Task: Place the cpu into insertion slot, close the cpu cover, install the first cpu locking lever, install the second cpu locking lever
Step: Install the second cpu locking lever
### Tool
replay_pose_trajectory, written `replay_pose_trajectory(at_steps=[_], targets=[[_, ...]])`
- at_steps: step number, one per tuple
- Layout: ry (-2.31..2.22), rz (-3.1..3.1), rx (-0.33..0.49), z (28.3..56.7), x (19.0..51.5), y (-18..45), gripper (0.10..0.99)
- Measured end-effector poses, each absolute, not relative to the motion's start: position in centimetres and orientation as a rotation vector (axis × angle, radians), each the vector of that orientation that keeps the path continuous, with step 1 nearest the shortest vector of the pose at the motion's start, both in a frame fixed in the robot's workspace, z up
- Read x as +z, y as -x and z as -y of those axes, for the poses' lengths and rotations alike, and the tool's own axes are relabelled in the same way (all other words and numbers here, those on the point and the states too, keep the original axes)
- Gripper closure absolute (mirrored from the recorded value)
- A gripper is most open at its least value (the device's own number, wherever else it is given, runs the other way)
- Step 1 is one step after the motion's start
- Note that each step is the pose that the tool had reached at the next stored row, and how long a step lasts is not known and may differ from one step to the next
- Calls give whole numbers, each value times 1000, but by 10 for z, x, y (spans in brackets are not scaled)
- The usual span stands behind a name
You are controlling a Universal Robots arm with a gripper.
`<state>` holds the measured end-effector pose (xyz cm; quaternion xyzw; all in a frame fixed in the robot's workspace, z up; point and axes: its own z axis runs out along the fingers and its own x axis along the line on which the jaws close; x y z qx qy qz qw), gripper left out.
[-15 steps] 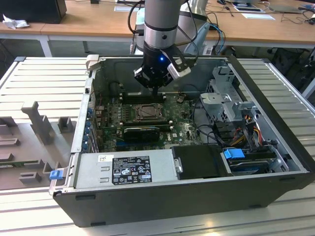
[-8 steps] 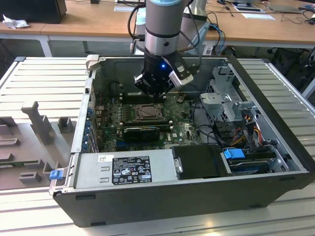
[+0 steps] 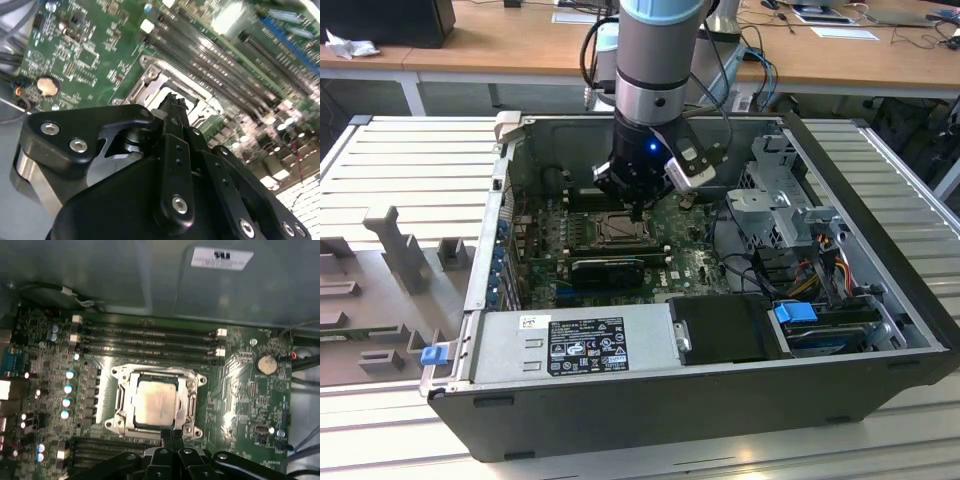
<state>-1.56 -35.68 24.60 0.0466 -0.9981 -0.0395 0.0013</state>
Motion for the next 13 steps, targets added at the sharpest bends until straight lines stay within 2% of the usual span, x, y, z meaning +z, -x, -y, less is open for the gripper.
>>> replay_pose_trajectory(at_steps=[4, 13], targets=[[-146, 3133, -124, 378, 242, 17, 980], [-121, 3125, -170, 379, 239, 46, 980]])
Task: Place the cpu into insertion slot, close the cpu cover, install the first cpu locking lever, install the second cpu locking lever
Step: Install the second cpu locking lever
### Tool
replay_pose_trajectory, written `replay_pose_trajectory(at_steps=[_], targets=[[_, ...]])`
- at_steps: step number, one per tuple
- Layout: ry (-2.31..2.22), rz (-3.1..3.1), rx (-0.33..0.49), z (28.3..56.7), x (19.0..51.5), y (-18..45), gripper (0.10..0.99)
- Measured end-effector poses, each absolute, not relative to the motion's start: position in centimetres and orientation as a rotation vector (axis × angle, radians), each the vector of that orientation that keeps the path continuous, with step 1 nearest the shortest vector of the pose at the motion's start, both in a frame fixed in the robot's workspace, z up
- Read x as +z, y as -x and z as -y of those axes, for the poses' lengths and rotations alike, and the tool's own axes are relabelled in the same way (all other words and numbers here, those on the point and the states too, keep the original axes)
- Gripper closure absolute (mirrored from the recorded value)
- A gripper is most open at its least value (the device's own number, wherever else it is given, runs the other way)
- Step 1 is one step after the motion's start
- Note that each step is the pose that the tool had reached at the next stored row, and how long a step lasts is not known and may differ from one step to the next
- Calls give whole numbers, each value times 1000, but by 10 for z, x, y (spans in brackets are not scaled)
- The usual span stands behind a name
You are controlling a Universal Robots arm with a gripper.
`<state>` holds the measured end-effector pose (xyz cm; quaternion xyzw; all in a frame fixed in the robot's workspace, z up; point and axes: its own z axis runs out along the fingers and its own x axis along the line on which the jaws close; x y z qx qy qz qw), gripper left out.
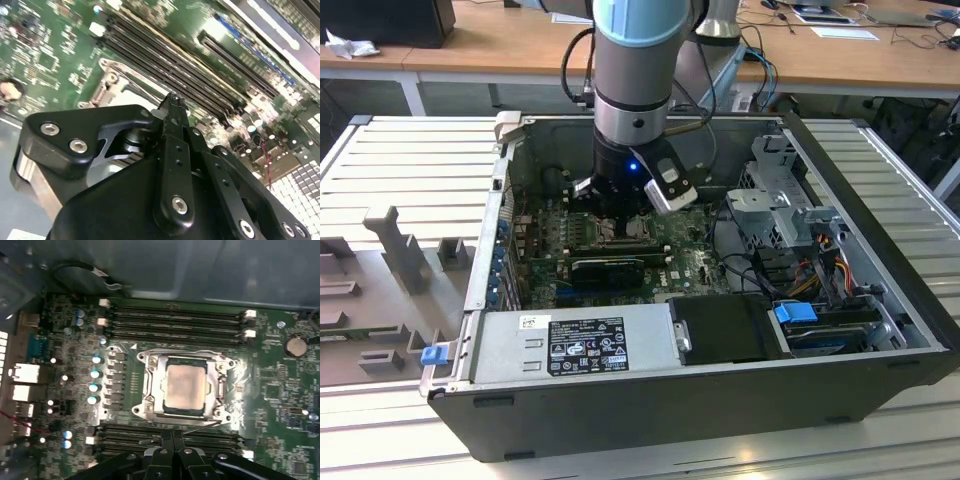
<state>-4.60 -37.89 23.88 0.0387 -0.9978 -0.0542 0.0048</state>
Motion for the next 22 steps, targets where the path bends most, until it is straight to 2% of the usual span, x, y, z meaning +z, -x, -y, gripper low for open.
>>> replay_pose_trajectory(at_steps=[9, 22], targets=[[-132, 3122, -182, 379, 216, 57, 980], [-141, 3111, -364, 399, 209, 69, 980]])
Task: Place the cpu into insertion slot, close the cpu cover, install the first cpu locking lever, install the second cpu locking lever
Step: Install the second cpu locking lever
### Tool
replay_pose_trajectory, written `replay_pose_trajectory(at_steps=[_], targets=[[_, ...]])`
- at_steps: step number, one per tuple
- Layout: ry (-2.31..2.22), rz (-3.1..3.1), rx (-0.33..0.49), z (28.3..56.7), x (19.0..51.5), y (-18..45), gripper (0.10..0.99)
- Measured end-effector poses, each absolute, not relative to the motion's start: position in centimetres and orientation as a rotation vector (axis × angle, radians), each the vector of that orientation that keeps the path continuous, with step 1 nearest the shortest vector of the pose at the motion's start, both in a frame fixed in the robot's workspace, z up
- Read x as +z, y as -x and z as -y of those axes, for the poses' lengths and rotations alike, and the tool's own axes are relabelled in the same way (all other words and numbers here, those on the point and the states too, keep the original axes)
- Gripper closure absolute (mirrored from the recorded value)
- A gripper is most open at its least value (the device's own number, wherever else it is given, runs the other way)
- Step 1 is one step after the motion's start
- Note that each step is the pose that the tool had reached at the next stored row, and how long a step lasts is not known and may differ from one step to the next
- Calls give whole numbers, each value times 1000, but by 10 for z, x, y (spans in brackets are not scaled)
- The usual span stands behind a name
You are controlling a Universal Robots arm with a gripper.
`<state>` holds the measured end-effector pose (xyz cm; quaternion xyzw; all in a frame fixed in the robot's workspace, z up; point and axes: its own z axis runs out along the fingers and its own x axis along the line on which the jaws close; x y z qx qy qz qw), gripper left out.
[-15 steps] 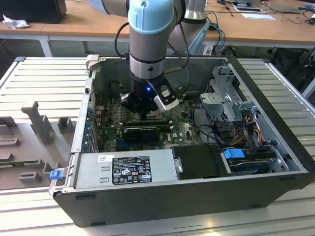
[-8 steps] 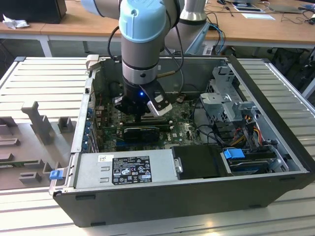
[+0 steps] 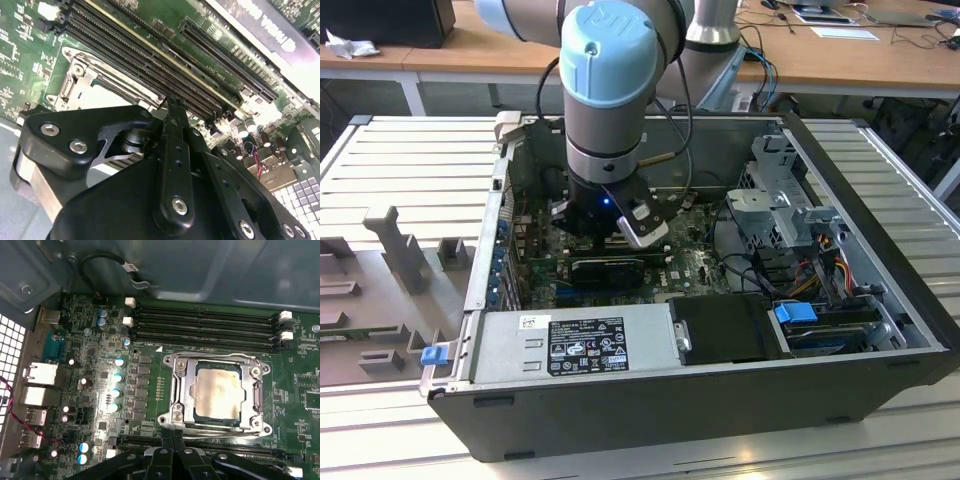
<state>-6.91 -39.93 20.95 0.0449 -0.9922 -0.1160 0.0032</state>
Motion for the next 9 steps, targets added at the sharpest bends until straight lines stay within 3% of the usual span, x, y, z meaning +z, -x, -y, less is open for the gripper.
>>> replay_pose_trajectory(at_steps=[9], targets=[[-142, 3102, -451, 400, 200, 73, 980]])
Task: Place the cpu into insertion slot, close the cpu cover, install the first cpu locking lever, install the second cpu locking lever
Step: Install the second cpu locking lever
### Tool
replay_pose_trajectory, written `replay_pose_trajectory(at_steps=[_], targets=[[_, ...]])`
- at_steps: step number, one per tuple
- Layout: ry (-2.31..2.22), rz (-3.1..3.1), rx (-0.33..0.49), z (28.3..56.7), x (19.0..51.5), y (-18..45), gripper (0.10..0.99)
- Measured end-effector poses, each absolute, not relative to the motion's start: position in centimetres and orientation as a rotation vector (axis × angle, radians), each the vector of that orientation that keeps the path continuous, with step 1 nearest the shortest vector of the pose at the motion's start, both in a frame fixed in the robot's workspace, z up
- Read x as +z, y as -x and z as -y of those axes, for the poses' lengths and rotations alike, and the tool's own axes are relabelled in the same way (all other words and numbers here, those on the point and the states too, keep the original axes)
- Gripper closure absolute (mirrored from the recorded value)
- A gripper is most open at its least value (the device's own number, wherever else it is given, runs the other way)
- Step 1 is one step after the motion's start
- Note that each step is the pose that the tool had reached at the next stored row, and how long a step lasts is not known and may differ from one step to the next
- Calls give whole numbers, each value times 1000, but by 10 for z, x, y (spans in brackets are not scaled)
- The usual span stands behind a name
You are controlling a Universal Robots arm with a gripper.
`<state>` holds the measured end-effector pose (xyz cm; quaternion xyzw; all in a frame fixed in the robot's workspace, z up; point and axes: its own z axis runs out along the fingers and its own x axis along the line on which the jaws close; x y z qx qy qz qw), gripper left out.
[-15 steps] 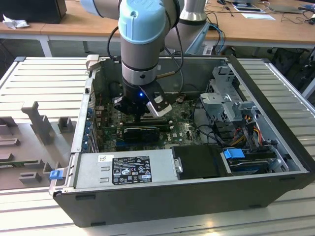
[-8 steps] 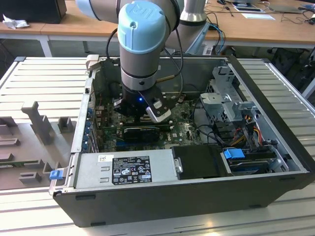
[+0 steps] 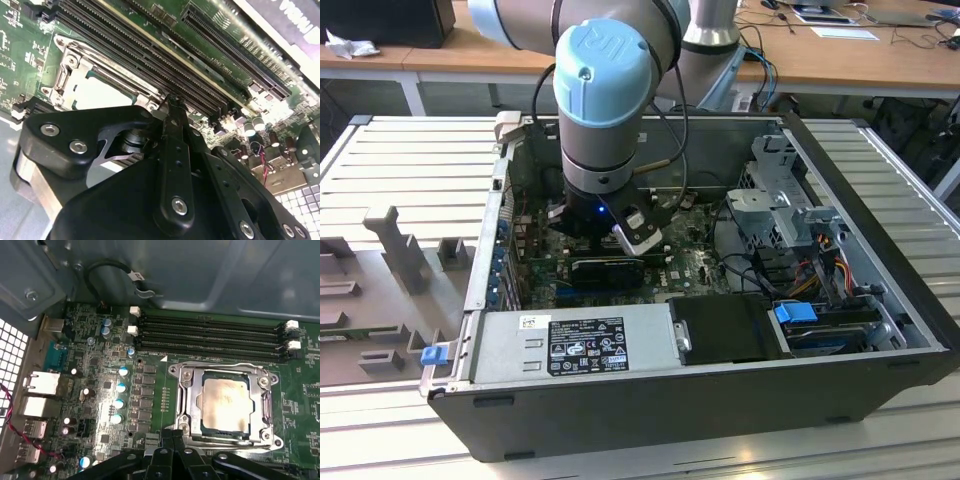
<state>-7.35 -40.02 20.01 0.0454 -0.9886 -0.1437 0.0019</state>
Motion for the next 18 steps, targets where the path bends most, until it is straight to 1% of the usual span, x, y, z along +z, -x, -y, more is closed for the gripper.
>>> replay_pose_trajectory(at_steps=[6, 10, 18], targets=[[-143, 3098, -482, 400, 195, 75, 980], [-143, 3098, -482, 400, 213, 75, 980], [-143, 3098, -482, 400, 231, 75, 980]])
